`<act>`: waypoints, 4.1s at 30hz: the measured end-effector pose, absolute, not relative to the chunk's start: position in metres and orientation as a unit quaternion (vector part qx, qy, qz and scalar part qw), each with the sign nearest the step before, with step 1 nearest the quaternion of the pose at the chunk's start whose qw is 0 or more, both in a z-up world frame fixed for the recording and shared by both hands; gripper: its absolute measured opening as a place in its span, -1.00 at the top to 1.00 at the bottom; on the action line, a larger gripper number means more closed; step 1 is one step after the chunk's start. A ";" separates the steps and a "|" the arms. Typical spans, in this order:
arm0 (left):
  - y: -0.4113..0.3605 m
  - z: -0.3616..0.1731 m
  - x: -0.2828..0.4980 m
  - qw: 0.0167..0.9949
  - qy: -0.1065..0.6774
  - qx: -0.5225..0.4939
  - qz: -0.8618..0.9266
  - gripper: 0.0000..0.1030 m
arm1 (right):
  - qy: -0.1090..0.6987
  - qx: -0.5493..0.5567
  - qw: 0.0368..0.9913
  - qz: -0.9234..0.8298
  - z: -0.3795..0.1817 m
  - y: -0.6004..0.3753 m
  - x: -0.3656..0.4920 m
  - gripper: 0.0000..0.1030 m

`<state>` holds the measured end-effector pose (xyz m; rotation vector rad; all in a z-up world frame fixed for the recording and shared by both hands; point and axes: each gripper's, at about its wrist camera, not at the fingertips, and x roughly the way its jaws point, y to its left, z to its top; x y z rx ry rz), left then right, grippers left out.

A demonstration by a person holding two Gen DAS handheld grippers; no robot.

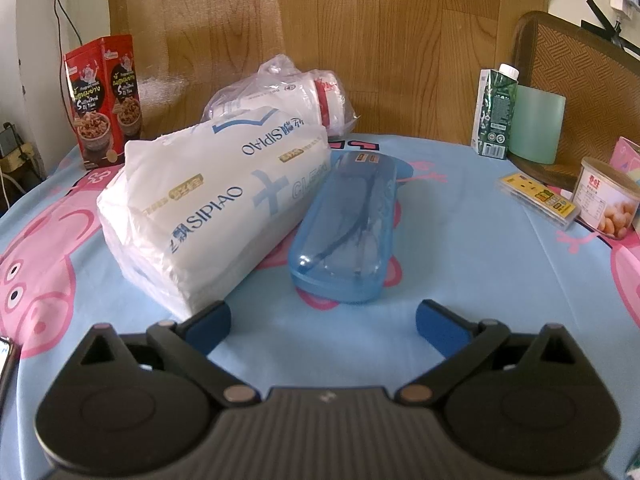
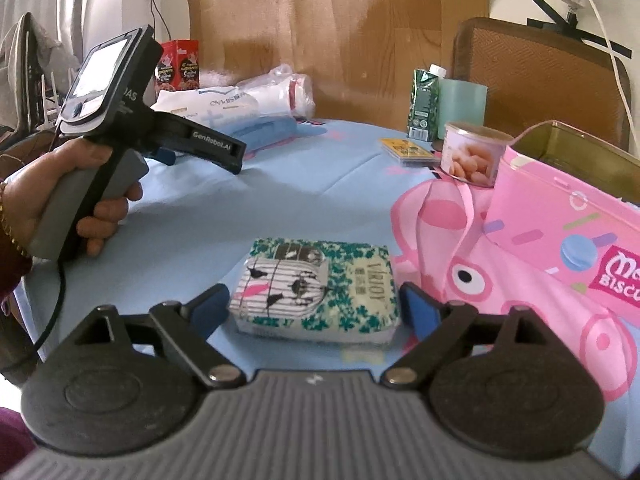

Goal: Organize soft objects

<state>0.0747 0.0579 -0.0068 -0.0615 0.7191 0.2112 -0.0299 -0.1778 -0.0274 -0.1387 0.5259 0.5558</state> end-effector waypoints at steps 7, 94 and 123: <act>0.058 -0.007 0.075 0.930 0.351 -0.030 0.103 -0.99 | 0.252 -0.060 0.928 0.267 -0.029 -0.183 -0.034 -0.73; 0.011 0.002 0.047 0.944 0.327 0.030 -0.015 -0.39 | 0.151 -0.001 0.970 0.192 0.005 -0.216 0.012 0.26; 0.044 0.006 0.044 0.955 0.286 -0.074 -0.007 -0.64 | 0.404 -0.142 0.893 0.141 0.004 -0.071 0.261 -0.23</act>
